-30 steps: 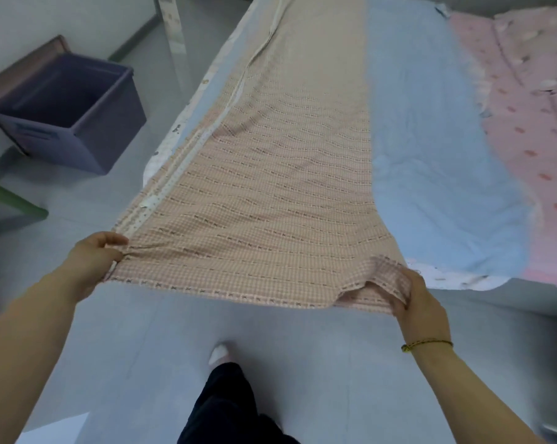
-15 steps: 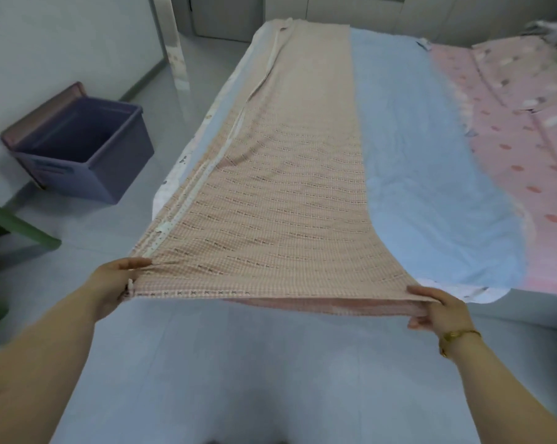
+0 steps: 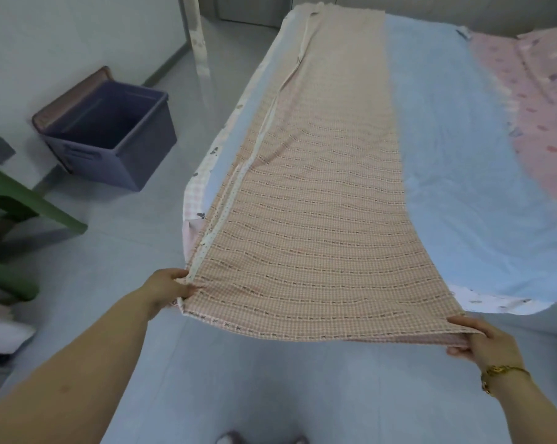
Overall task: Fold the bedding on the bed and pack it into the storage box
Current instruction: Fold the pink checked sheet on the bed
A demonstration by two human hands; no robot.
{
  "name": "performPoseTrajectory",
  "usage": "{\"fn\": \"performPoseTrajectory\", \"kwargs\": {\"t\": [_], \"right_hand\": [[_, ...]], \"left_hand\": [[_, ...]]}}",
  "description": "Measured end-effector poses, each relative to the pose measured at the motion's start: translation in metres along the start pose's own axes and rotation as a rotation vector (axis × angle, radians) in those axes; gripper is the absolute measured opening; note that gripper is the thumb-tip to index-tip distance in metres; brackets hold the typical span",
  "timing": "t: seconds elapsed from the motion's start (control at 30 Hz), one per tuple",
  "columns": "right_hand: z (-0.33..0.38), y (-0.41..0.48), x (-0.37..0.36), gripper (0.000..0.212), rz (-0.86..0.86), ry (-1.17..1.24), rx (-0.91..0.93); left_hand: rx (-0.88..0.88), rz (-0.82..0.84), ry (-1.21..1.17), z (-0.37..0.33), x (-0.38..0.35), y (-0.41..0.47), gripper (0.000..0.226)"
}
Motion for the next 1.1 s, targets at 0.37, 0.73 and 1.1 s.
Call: {"fn": "performPoseTrajectory", "kwargs": {"t": [0.37,0.73,1.1], "right_hand": [[-0.009,-0.008,-0.014,0.042,-0.018,-0.053,-0.091],[-0.011,-0.01,-0.024,0.048,-0.008,-0.066,-0.051],[-0.039,-0.022,-0.028,0.038,0.024,-0.147,-0.143]], "left_hand": [[-0.193,0.015,-0.012,-0.002,-0.005,-0.005,0.044],[-0.195,-0.226,-0.136,0.004,0.006,0.011,0.031],[0.097,-0.523,-0.512,0.034,0.02,0.017,0.035]]}}
Point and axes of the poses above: each hand's wrist, its own y-axis towards the middle knuckle, its own x-axis out of the back of the hand, z = x × y, the point moved 1 cm from there along y, towards the middle knuckle, and after that the axes turned 12 degrees about -y, right-handed, at the moved point
